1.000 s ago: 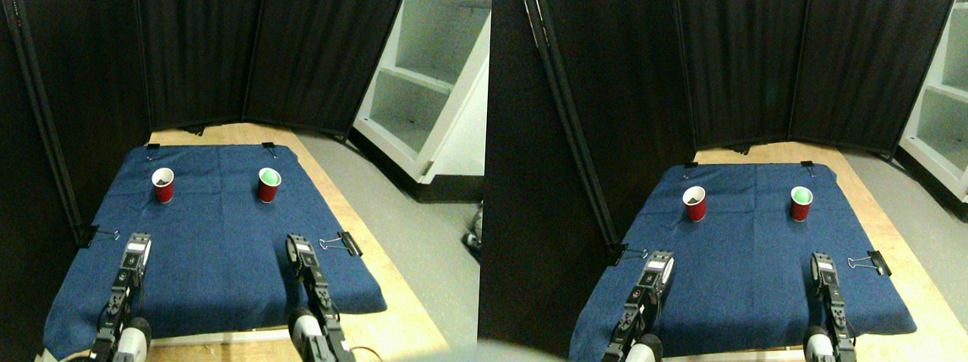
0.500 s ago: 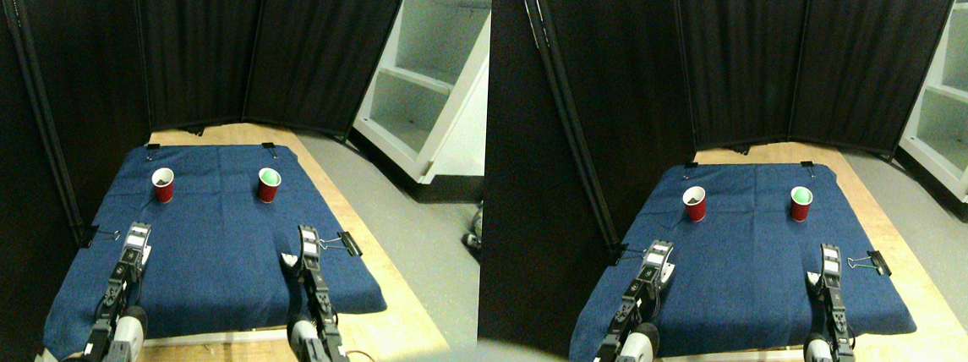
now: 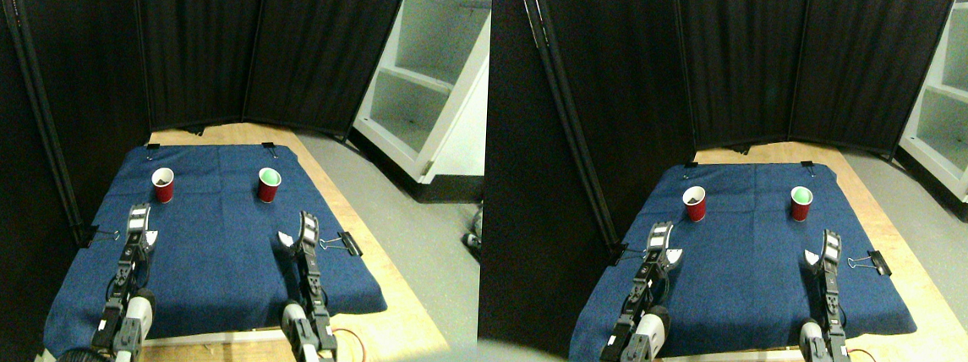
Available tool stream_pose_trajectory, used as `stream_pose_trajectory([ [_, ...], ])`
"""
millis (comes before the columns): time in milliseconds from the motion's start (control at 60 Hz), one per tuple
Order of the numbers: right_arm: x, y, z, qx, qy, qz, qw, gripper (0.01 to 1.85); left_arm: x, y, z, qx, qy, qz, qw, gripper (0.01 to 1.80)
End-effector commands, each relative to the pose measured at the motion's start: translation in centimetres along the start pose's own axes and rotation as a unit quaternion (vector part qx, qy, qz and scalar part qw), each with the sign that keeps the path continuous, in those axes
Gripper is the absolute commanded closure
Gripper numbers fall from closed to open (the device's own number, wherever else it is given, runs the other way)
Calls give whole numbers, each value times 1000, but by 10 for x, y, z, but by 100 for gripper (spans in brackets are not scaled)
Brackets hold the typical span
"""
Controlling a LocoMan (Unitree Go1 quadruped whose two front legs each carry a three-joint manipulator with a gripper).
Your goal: Pour (bimanual)
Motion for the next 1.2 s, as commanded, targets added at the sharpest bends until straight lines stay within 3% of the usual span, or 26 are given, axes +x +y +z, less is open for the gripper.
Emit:
stream_pose_trajectory([
  [17,10,7,4,41,-6,-12,999,120,6,-6,5,-19,-20,13,1000,121],
  [400,38,20,28,122,13,-6,992,113,22,-7,17,-101,-28,64,992,107],
  [450,41,23,28,166,8,-29,986,112,27,-7,16,-112,-29,71,991,107],
  [583,54,23,23,220,-3,-35,975,111,35,-7,15,-142,-35,91,985,107],
  [683,60,19,17,255,-14,-48,966,108,42,-8,12,-200,-55,114,972,104],
  [767,61,17,11,286,-17,-46,957,102,47,-8,8,-225,-61,126,964,100],
  [983,62,14,-1,362,-26,-82,928,90,57,-8,-4,-289,-75,143,944,83],
  [1067,63,13,-4,369,-22,-78,926,90,60,-8,-5,-309,-84,153,935,85],
  [1150,63,12,-8,410,-15,-80,908,86,64,-7,-8,-339,-87,163,922,88],
  [1200,64,12,-10,417,-14,-75,906,86,65,-5,-10,-346,-86,163,920,84],
])
